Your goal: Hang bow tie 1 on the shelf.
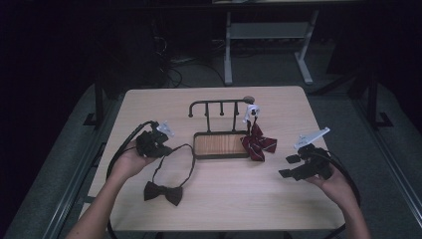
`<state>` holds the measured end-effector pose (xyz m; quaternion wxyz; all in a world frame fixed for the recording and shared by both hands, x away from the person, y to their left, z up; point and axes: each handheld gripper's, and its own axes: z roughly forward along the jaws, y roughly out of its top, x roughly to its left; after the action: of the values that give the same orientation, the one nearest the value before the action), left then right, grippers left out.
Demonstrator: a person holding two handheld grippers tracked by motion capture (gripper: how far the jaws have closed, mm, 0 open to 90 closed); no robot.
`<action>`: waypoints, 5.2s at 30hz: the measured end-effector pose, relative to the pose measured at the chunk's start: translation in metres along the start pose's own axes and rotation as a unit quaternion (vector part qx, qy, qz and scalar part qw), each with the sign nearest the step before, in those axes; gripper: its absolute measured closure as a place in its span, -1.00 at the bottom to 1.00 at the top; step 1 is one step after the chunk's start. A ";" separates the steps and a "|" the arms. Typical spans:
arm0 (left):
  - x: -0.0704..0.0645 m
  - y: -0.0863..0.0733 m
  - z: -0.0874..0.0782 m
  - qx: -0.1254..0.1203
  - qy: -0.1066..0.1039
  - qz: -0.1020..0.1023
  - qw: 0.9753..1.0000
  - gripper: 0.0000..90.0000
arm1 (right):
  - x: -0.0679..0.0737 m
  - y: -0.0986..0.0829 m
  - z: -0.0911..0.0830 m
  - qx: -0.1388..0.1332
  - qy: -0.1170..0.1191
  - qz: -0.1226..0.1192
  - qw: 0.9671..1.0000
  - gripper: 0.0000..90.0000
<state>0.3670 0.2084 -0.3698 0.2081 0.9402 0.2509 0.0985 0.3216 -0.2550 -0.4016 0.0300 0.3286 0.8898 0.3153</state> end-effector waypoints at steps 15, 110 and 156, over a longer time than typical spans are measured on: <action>-0.002 0.003 -0.025 -0.001 -0.006 0.015 1.000 1.00 | 0.000 0.001 0.002 0.007 -0.002 -0.003 1.000 -0.22; 0.015 0.077 -0.092 -0.019 0.011 0.042 0.999 1.00 | 0.004 -0.002 -0.010 -0.008 -0.008 -0.014 1.000 -0.22; 0.044 0.090 -0.063 0.030 0.020 -0.001 0.999 0.81 | 0.002 -0.003 -0.012 -0.011 -0.007 -0.015 1.000 -0.22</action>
<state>0.4251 0.1816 -0.2707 0.1748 0.9436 0.2588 0.1098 0.3154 -0.2621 -0.3930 0.0445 0.3171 0.8907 0.3227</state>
